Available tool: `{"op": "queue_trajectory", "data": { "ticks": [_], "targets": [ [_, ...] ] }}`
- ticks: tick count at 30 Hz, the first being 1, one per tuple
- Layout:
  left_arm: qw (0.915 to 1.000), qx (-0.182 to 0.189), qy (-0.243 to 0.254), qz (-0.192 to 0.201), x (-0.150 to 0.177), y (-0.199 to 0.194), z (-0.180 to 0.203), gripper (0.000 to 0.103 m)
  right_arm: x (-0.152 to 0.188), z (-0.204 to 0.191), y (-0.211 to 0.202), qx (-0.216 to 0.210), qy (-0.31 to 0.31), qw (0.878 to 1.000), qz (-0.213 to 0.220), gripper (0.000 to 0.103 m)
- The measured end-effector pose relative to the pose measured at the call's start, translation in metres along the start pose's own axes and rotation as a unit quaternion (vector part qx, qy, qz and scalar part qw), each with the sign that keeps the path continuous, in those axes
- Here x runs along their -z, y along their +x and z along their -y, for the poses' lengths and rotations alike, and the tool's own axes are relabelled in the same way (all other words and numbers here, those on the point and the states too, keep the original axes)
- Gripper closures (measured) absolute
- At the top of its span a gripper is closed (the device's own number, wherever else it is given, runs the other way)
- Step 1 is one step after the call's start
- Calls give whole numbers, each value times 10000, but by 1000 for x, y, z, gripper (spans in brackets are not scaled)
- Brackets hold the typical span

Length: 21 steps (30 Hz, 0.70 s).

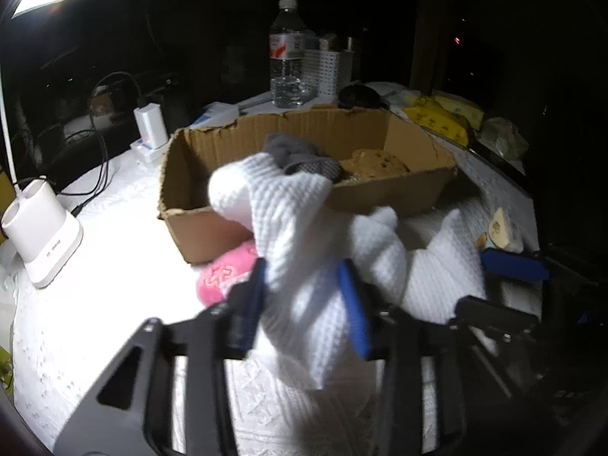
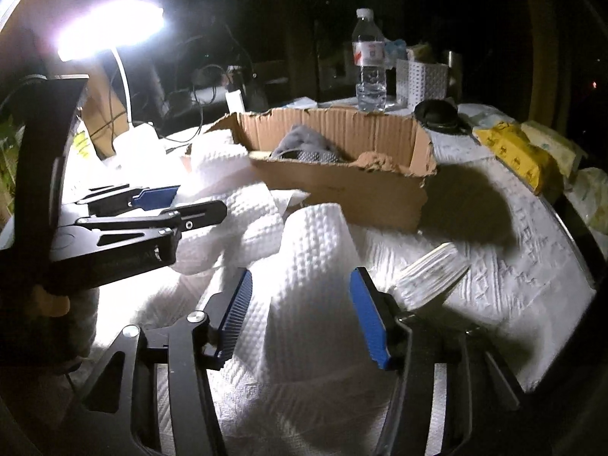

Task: Organize soft objects
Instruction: 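Close left gripper on one part of the towel while right gripper grasps another, then lift the towel with both grippers and carry it toward the box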

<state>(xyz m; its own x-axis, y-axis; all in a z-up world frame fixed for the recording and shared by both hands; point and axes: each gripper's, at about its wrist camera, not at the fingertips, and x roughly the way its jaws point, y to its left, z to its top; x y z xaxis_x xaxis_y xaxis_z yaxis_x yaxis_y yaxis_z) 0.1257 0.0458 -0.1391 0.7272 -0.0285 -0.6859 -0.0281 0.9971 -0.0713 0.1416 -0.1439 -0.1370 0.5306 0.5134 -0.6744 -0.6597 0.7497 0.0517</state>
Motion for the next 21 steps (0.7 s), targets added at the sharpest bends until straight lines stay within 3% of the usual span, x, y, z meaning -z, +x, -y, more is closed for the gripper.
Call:
{"op": "queue_trajectory", "data": {
  "ticks": [3,5,8,21],
  "targets": [
    [10000,50,47,43,-2,-3,1,83,3,-5,4,86,-144,9998,-47,70],
    [9999,85,83,71,-3,-6,2,85,4,-6,4,138,-197,9997,-13,87],
    [9998,124,135,120,-4,-11,5,88,3,-4,-2,164,-194,9996,103,94],
    [9984,298,198,449,-18,-39,7,89,-6,8,-39,239,-90,9981,565,96]
  ]
}}
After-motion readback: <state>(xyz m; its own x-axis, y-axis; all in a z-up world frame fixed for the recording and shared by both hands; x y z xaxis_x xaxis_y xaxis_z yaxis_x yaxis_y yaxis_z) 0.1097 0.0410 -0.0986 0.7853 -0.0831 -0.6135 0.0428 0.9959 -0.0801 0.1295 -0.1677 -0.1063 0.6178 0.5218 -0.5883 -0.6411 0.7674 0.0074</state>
